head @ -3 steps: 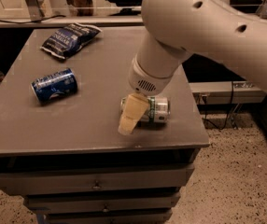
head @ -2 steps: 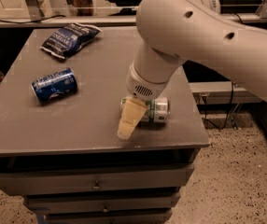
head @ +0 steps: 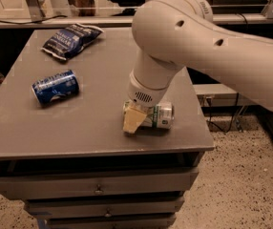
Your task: Place 7up can upright
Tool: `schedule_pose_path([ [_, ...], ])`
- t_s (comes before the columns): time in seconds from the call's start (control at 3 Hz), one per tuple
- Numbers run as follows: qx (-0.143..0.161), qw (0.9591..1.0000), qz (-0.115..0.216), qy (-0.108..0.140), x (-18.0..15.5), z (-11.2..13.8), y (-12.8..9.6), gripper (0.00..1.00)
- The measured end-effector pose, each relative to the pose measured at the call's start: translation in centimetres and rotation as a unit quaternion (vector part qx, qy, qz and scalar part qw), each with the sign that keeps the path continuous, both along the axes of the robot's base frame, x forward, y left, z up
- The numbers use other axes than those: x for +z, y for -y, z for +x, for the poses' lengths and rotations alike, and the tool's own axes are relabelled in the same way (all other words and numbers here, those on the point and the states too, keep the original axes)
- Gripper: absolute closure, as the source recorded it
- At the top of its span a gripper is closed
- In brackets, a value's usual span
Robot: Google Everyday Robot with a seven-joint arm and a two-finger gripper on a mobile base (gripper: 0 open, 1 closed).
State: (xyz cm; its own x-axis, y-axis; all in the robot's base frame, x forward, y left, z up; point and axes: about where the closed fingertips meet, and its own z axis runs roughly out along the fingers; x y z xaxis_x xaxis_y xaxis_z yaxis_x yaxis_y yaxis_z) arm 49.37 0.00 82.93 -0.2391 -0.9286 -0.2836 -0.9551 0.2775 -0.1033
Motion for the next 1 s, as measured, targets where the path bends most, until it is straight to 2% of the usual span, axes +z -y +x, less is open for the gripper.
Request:
schedule_pose_path([
  [0.33,-0.009,1.0,0.002,-0.004,0.3,0.4,0.2,0.64],
  [0.67,-0.021,0.9995,0.025,-0.006,2.2,1.4,0.4,0.87],
  [1.0,-0.028,0.995,0.096,0.005,5.5,3.5,0.4,1.0],
])
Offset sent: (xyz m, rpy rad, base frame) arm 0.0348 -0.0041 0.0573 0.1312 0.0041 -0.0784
